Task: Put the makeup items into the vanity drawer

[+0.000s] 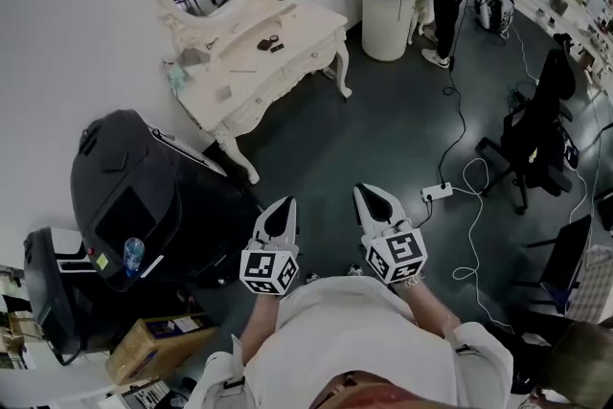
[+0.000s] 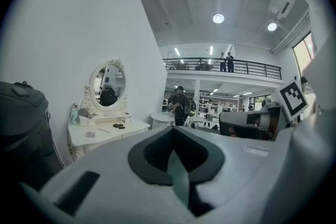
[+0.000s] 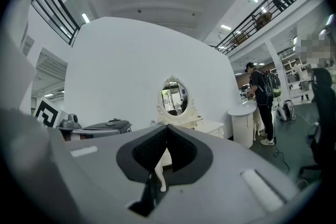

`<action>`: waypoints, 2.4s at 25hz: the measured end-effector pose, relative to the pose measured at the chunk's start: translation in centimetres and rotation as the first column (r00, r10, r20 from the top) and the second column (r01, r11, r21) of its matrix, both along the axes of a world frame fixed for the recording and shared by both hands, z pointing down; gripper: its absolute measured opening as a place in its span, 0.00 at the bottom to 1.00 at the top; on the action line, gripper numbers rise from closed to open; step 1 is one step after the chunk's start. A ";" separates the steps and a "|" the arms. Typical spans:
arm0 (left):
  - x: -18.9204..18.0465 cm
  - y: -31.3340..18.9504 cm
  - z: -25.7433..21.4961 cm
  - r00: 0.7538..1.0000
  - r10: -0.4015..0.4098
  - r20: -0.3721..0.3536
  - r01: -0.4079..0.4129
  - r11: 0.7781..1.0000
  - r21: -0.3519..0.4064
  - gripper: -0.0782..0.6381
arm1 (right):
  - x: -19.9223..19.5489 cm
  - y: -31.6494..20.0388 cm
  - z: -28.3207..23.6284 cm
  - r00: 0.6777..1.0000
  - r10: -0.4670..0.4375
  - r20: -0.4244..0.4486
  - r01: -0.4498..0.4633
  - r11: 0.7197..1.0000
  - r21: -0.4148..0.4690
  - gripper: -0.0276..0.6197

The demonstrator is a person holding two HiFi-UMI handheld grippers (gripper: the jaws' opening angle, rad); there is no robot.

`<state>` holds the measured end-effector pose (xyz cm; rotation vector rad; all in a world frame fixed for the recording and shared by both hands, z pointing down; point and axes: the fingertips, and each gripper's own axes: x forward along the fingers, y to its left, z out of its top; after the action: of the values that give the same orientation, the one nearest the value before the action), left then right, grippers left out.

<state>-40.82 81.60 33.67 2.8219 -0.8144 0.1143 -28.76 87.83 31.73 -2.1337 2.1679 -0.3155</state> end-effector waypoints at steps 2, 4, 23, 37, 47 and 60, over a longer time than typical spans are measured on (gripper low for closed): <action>1.0 0.1 0.0 1.000 0.003 -0.002 -0.003 1.000 0.000 0.12 | 1.0 0.2 0.0 1.000 -0.001 0.012 0.001 1.000 0.010 0.05; 2.0 0.1 0.0 1.000 0.005 -0.007 -0.005 1.000 -0.004 0.12 | 2.0 0.3 0.0 1.000 -0.005 0.016 0.004 1.000 0.019 0.05; 6.7 -5.9 0.9 0.999 -0.024 -0.026 0.024 1.000 -0.009 0.12 | 6.7 -4.6 1.4 1.000 0.007 -0.029 -0.008 1.000 -0.029 0.05; 9.4 -21.5 0.5 0.996 0.049 -0.075 -0.052 0.998 -0.030 0.12 | 7.5 -19.9 -0.3 0.997 0.023 -0.067 -0.026 0.999 -0.045 0.05; 8.6 -32.3 0.5 0.992 0.085 -0.095 -0.088 0.996 -0.023 0.12 | 5.9 -30.4 0.3 0.997 0.033 -0.075 -0.039 0.997 -0.067 0.05; 11.3 -38.1 2.2 0.992 0.100 -0.076 -0.105 0.993 -0.060 0.12 | 8.8 -36.2 1.6 0.996 0.046 -0.070 -0.053 0.994 -0.100 0.05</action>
<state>-29.51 43.55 35.89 2.7893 -0.6387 0.0511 -19.99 51.58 33.35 -2.2804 2.1747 -0.3624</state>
